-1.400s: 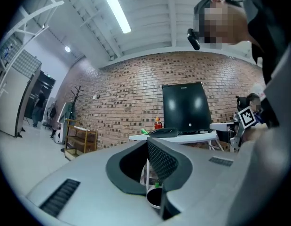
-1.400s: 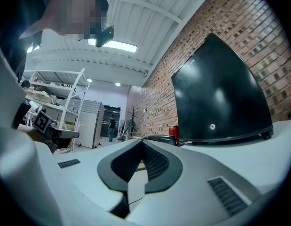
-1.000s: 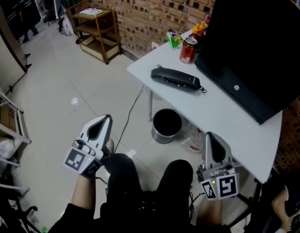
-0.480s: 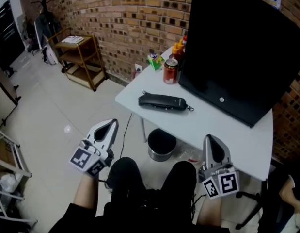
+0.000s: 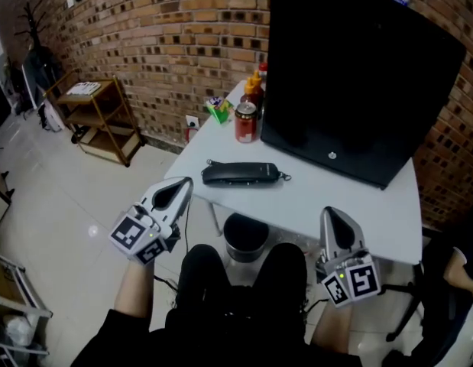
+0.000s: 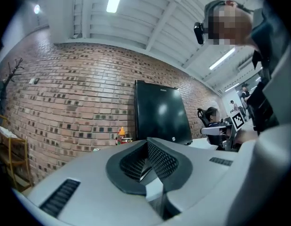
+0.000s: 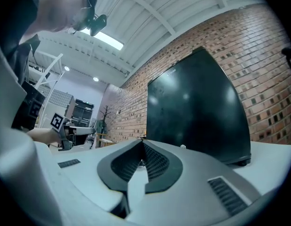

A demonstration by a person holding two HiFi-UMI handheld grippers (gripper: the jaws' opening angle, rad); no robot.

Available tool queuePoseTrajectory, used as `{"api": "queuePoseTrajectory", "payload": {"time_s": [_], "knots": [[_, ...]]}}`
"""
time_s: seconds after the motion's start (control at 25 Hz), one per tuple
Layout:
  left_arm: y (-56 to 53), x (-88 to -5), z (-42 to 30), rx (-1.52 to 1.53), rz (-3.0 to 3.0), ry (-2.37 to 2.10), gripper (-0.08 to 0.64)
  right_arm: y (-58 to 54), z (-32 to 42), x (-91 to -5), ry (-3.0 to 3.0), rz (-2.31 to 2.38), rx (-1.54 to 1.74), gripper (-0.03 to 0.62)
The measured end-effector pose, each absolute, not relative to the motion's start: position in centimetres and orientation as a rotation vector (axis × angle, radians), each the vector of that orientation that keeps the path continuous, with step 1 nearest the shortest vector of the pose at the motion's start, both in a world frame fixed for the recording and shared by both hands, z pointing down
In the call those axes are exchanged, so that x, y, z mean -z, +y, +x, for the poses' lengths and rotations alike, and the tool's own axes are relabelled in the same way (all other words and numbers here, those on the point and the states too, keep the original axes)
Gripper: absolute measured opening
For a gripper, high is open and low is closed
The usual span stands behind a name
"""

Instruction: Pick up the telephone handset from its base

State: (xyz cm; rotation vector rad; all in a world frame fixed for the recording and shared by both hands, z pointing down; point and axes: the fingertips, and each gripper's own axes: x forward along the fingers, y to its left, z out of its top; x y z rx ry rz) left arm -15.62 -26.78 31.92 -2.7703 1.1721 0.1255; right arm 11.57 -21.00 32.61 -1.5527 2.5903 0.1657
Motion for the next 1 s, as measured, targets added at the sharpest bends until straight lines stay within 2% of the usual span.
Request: {"api": "queuePoseTrajectory", "payload": {"time_s": [0.32, 0.64, 0.68, 0.76, 0.84, 1.0], "knots": [[-30.3, -30.6, -13.4, -0.102, -2.845, 0.963, 0.002, -21.3, 11.3, -32.7, 2.591, -1.642, -0.172, 0.009], [-32.8, -30.4, -10.1, 0.076, -2.950, 0.691, 0.013, -21.8, 10.9, -32.9, 2.604, -1.662, -0.173, 0.009], [-33.0, -30.4, -9.5, 0.117, -2.978, 0.643, 0.121, -21.8, 10.7, -32.9, 2.606, -1.658, -0.174, 0.009], [-33.4, -30.6, -8.1, 0.234, -3.010, 0.532, 0.156, -21.9, 10.5, -32.8, 2.610, -1.651, -0.178, 0.009], [-33.8, -31.1, -6.9, 0.382, -3.010, 0.436, 0.235, -21.8, 10.2, -32.9, 2.612, -1.648, -0.180, 0.009], [-34.6, -33.9, -5.3, 0.671, -3.032, 0.313, 0.301, -21.6, 9.7, -33.3, 2.609, -1.641, -0.174, 0.009]]}}
